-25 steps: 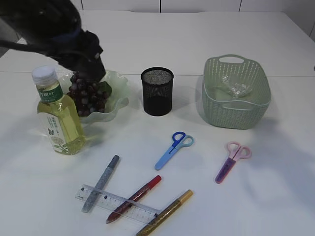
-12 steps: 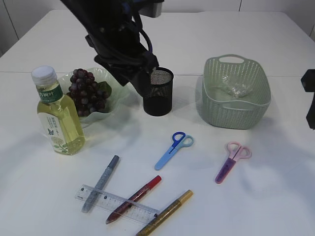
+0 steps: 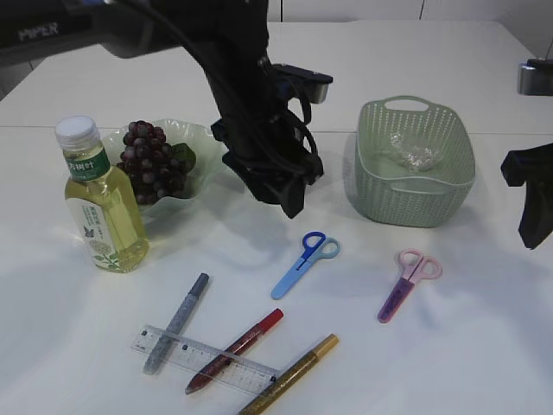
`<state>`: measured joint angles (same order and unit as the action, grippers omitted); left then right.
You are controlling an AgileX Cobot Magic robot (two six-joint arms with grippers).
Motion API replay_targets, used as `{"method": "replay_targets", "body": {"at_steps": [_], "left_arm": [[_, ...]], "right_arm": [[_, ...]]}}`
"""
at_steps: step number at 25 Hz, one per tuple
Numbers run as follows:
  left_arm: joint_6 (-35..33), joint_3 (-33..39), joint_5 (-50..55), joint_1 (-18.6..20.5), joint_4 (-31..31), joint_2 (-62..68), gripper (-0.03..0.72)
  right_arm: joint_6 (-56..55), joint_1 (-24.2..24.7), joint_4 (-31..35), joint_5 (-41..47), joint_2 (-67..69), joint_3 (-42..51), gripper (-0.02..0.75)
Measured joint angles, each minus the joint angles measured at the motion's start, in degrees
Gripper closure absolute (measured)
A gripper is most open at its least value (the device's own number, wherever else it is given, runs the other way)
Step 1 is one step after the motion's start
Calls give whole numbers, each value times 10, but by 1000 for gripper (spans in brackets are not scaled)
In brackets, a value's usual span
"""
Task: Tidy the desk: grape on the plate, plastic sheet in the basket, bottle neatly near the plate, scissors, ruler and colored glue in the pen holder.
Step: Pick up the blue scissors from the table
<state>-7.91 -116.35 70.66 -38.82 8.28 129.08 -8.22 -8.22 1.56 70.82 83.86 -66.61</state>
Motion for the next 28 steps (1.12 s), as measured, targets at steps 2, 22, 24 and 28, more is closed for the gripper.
{"method": "replay_targets", "body": {"at_steps": [2,22,24,28], "left_arm": [[0,-6,0,-5,6,20,266],[0,-19,-5,-20,15,99,270],[0,-31,-5,-20,20,105,272],[0,-55,-5,-20,26,110,272]], "right_arm": [[2,0,0,0,1,0,307],[8,0,2,-2,2,0,307],[8,0,4,-2,2,0,307],[10,0,3,-2,2,0,307]]}}
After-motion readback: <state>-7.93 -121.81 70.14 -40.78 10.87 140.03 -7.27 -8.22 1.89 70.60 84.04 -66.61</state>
